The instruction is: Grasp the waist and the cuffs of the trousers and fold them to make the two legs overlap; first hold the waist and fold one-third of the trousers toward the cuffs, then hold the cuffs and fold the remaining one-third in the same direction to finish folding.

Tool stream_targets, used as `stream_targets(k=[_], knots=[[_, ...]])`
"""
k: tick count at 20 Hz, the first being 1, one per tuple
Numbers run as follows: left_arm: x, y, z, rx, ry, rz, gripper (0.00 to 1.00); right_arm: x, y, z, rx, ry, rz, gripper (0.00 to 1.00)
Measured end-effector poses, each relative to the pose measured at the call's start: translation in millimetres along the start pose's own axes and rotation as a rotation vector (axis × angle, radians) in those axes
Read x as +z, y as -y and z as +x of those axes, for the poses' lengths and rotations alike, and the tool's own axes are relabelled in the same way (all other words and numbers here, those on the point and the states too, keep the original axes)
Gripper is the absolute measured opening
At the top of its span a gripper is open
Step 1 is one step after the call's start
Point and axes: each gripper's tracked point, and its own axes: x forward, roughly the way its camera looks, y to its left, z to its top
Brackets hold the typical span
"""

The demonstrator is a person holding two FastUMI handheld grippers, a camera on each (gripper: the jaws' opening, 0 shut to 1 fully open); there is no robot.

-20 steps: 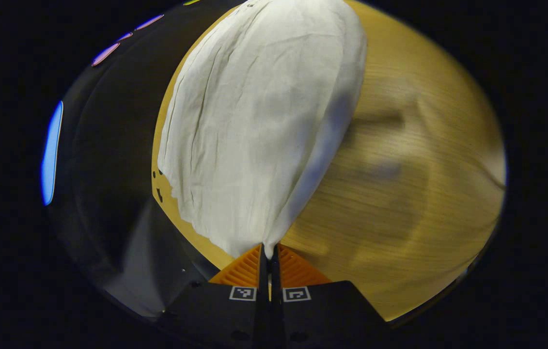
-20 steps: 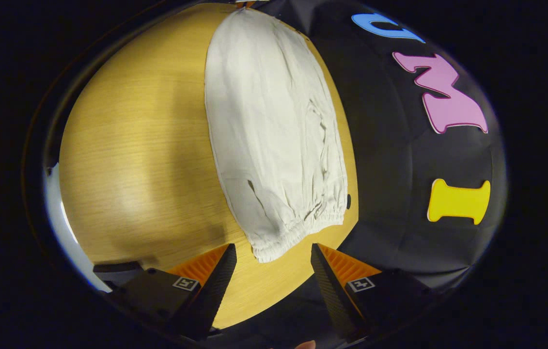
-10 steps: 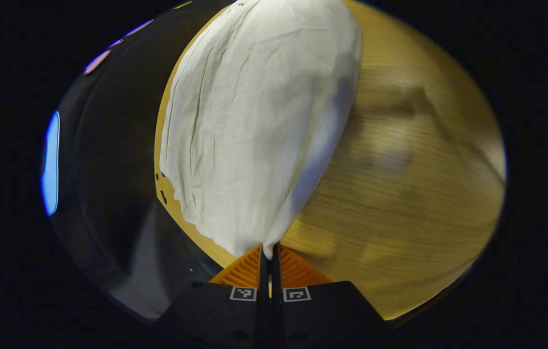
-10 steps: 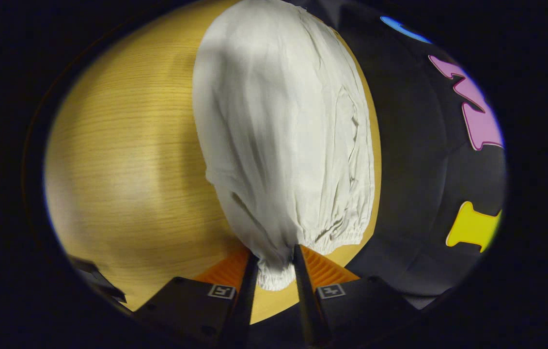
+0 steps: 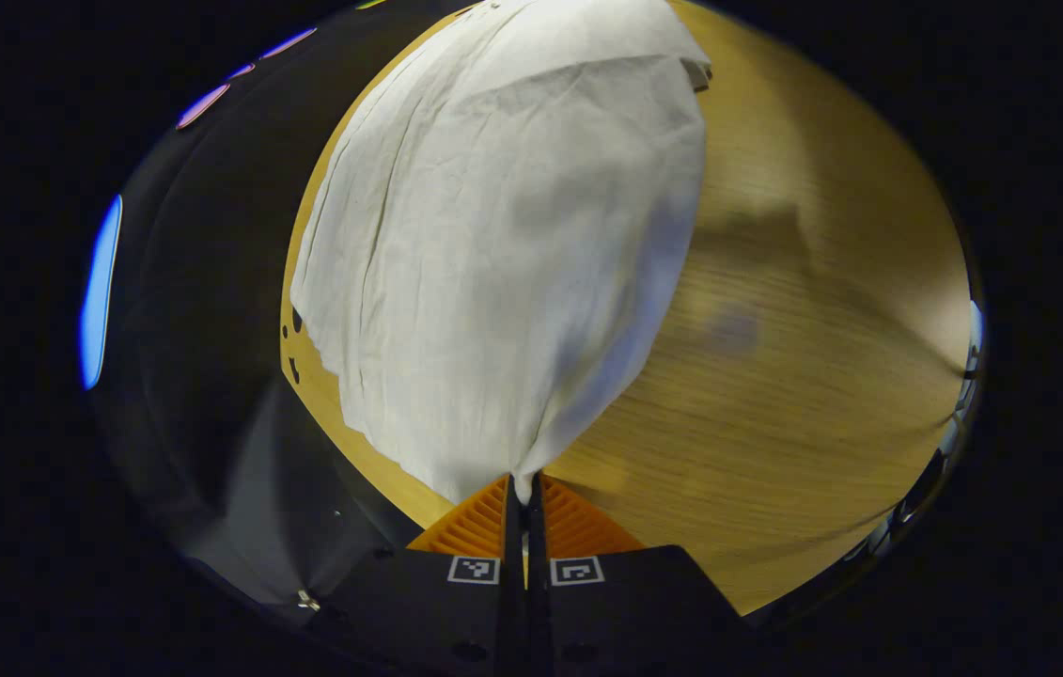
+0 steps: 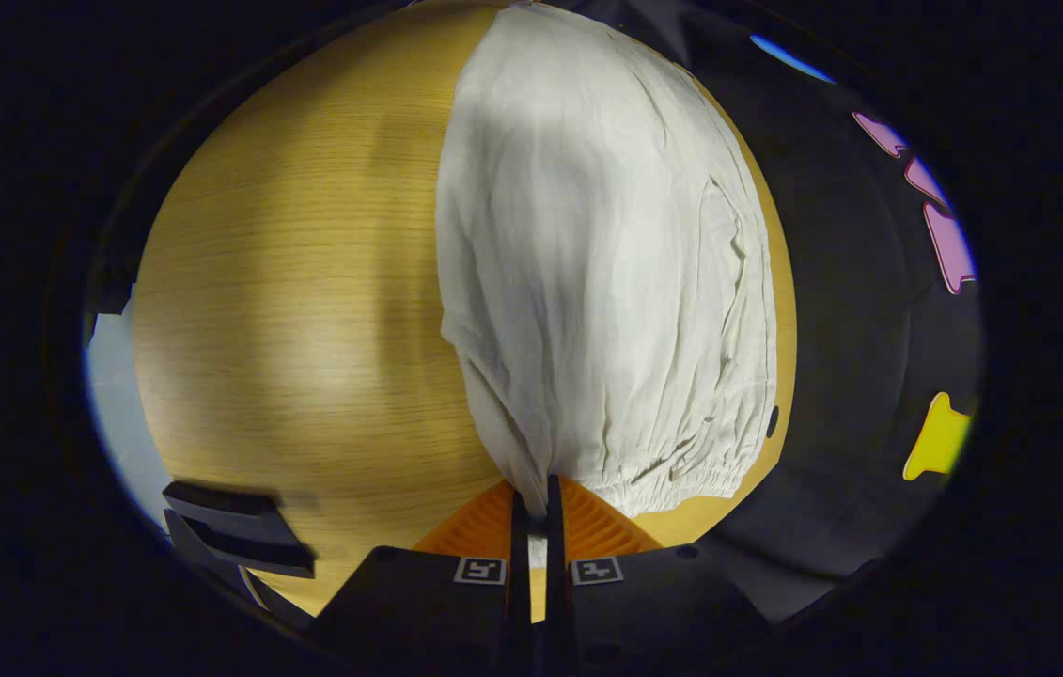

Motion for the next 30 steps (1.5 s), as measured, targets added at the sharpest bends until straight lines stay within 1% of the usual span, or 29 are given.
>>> stream_targets(k=[2,5,6,7,8,10,13,16,19,20,22,25,28,30], knots=[[-3.0,-4.7,4.1,-0.016,-0.003,-0.022,0.05,1.0,1.5,-0.7,0.018,0.001,0.022,0.1],[-3.3,-1.7,2.6,-0.044,-0.004,-0.024,0.05,5.0,1.5,-4.7,0.053,0.01,0.034,0.1],[-1.2,-1.0,2.0,-0.063,-0.004,-0.038,0.05,6.4,3.8,-6.1,0.058,0.016,0.045,0.1],[1.2,-6.0,-0.1,-0.063,-0.005,-0.062,0.05,6.8,9.4,-8.7,0.052,0.018,0.064,0.1],[5.1,-14.5,-2.6,-0.049,-0.002,-0.099,0.05,6.2,14.2,-14.3,0.035,0.024,0.094,0.1],[11.6,-29.8,-8.3,-0.004,0.012,-0.216,0.05,7.7,31.1,-28.2,-0.013,0.035,0.18,0.1],[38.8,-56.4,-12.6,0.034,0.034,-0.344,0.05,8.3,68.7,-39.8,-0.065,0.043,0.322,0.1],[71.2,-102.0,-12.3,0.064,0.066,-0.462,0.05,11.9,115.7,-47.6,-0.118,0.048,0.422,0.1],[92.9,-162.6,6.1,0.091,0.097,-0.6,0.05,12.2,160.6,-44.8,-0.155,0.054,0.534,0.1],[102.7,-179.6,10.9,0.096,0.108,-0.625,0.05,10.0,175.0,-42.9,-0.165,0.054,0.571,0.1],[118.2,-212.0,19.9,0.123,0.118,-0.64,0.05,0.7,195.3,-33.3,-0.175,0.033,0.644,0.1],[131.7,-246.6,39.2,0.133,0.11,-0.659,0.05,-14.3,203.8,-15.6,-0.157,-0.002,0.748,0.1],[147.3,-267.9,61.7,0.113,0.093,-0.703,0.05,-20.1,200.5,4.8,-0.093,-0.025,0.848,0.1],[162.7,-281.4,73.4,0.115,0.087,-0.689,0.05,-22.8,200.3,16.2,-0.06,-0.026,0.885,0.1]])
